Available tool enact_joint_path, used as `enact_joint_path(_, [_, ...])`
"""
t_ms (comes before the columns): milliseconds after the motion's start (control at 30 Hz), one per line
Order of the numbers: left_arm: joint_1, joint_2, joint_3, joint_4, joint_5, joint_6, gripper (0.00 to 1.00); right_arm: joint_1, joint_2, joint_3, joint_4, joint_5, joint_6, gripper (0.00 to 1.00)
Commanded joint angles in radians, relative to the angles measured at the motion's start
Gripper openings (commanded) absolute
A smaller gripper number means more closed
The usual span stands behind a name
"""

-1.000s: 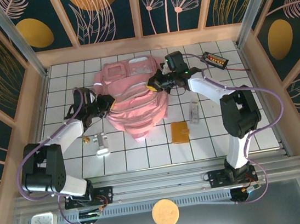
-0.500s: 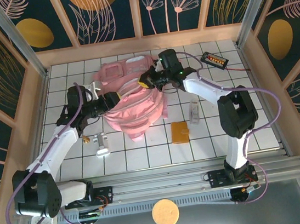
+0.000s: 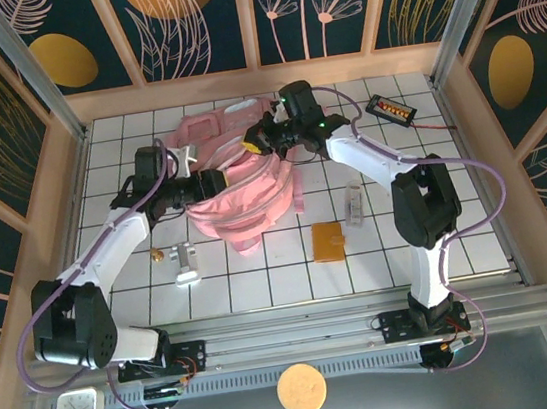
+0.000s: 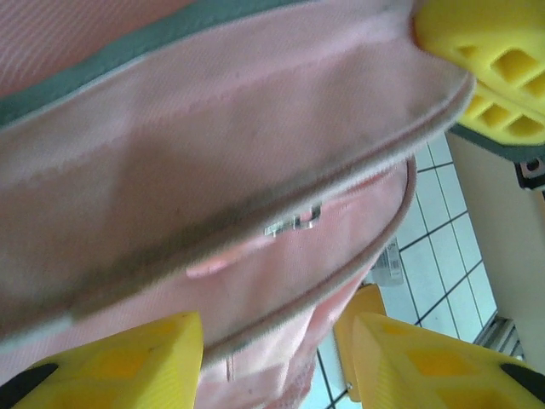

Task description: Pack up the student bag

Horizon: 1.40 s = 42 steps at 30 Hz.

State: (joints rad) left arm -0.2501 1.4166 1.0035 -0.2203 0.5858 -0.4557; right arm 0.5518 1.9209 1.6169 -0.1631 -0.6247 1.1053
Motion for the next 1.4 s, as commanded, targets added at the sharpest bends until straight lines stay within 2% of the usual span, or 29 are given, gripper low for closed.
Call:
enact_joint_path(0, [-0.004,0.031,0.069,-0.042,-0.048,0.066,0.50,0.021,-0.016,0.100,0.101,-0.059,0.011,0.00])
enact_joint_path(167, [-0.006,0.040,0.121,-0.105,-0.192,0.139,0.52,0.038,0.001,0.138,0.101,-0.063,0.030,0.00])
enact_joint_path(433, [-0.049,0.039,0.136,-0.157,-0.387,0.288,0.49,0.048,0.025,0.169,0.118,-0.069,0.053,0.00])
enact_joint_path(733, [-0.059,0.057,0.128,-0.060,-0.456,0.295,0.42,0.068,0.054,0.234,0.094,-0.078,0.060,0.00])
enact_joint_path(833, [-0.084,0.081,0.149,-0.042,-0.513,0.295,0.38,0.077,0.059,0.247,0.091,-0.078,0.065,0.00])
enact_joint_path(967, [-0.103,0.109,0.159,-0.002,-0.526,0.280,0.34,0.090,0.072,0.269,0.088,-0.084,0.075,0.00])
enact_joint_path(1033, [-0.104,0.116,0.156,0.015,-0.528,0.271,0.30,0.094,0.077,0.282,0.084,-0.086,0.076,0.00])
enact_joint_path(1167, [-0.106,0.124,0.144,0.039,-0.516,0.255,0.07,0.093,0.073,0.275,0.080,-0.087,0.078,0.00])
enact_joint_path(1233, [-0.106,0.121,0.135,0.042,-0.511,0.252,0.00,0.088,0.065,0.258,0.086,-0.087,0.080,0.00])
enact_joint_path(1367, [-0.104,0.088,0.106,0.029,-0.521,0.246,0.00,0.069,0.041,0.214,0.099,-0.082,0.077,0.00])
